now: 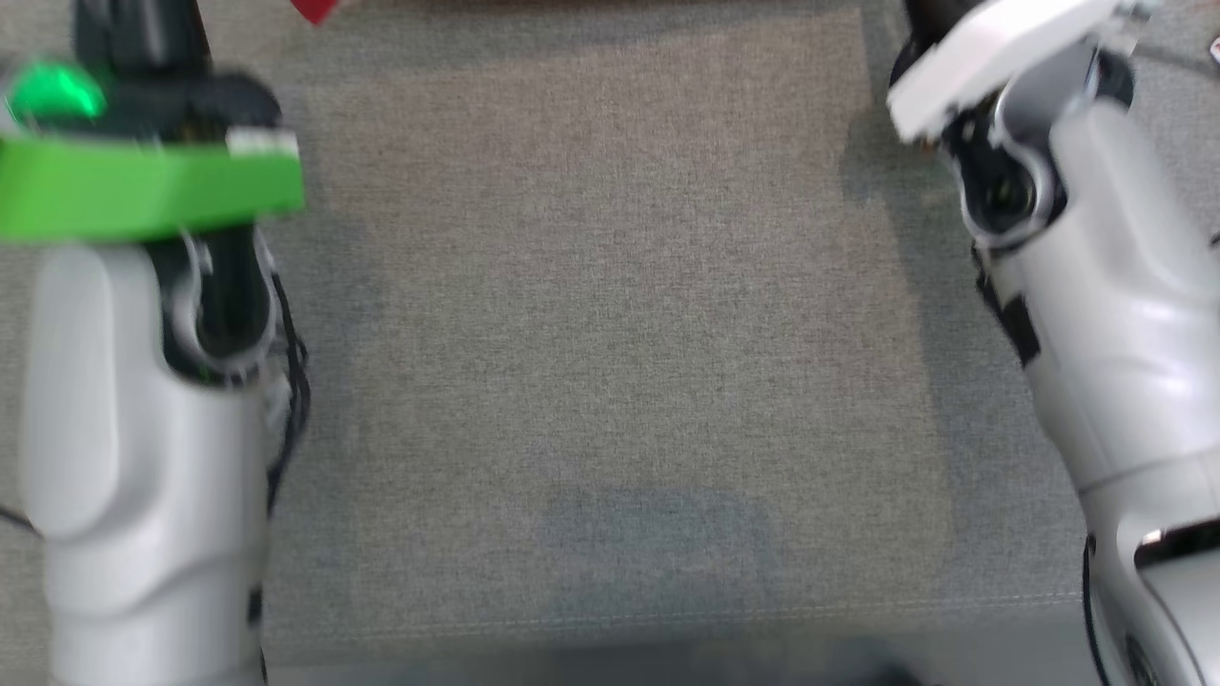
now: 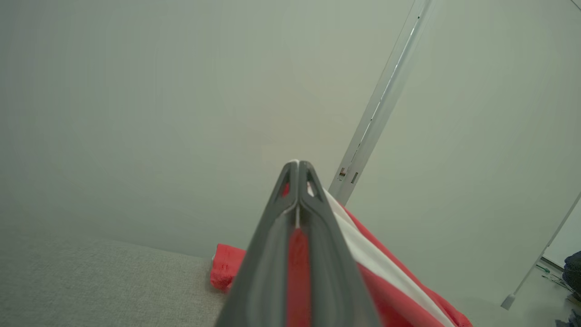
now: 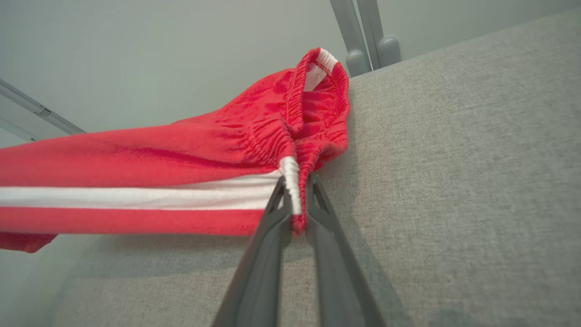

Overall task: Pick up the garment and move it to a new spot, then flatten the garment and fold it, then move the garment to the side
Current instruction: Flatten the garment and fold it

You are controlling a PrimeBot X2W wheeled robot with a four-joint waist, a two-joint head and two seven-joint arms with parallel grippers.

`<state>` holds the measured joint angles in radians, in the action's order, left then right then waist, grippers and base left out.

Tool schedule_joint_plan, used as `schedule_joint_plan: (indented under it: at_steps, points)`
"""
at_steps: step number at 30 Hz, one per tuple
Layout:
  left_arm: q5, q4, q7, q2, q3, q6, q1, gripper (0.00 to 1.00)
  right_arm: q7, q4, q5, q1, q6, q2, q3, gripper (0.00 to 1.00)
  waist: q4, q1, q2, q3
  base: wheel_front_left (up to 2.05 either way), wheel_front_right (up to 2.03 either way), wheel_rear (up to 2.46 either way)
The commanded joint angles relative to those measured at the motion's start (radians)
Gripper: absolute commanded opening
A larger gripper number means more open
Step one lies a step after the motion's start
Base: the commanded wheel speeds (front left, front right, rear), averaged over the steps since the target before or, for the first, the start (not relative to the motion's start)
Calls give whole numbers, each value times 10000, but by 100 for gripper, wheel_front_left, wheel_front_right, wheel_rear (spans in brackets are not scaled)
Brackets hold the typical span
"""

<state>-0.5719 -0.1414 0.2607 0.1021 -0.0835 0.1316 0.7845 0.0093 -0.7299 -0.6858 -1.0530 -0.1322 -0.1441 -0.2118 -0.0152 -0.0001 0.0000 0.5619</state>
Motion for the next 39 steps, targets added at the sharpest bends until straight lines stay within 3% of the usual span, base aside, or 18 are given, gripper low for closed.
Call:
schedule_joint_plan:
  at_steps: [1, 5, 12, 22, 30, 39]
  points:
    - [34, 180, 56, -21, 157, -30, -374, 0, 62, 82, -123, 340, 30, -216, 28, 0, 217, 1, 0, -566, 0, 0, 0]
    - [-73, 850, 80, -310, 580, -31, -2278, 0, 69, 580, -446, 1853, 37, -319, -3, 0, 192, 1, 0, -1246, 0, 0, 0]
    - [91, 1251, 79, -448, -15, -31, -4867, 0, -85, 726, -737, 3710, 36, -265, 323, 0, 222, 1, 0, -2521, 0, 0, 0]
    - [179, 1245, 28, -458, -736, -56, -7296, 0, 248, 1222, -743, 5667, 28, -164, 717, 0, 361, 1, 0, -3693, 0, 0, 0]
    - [-78, 1703, -275, -422, -1080, -194, -9031, 0, 671, 2572, -624, 7595, 28, -116, 1397, 0, 533, 1, 0, -4192, 0, 0, 0]
    - [16, 2516, -398, -409, -1469, -374, -10120, 0, 1352, 5202, -134, 9665, 25, 253, 2259, 0, 638, 1, 0, -4270, 0, 0, 0]
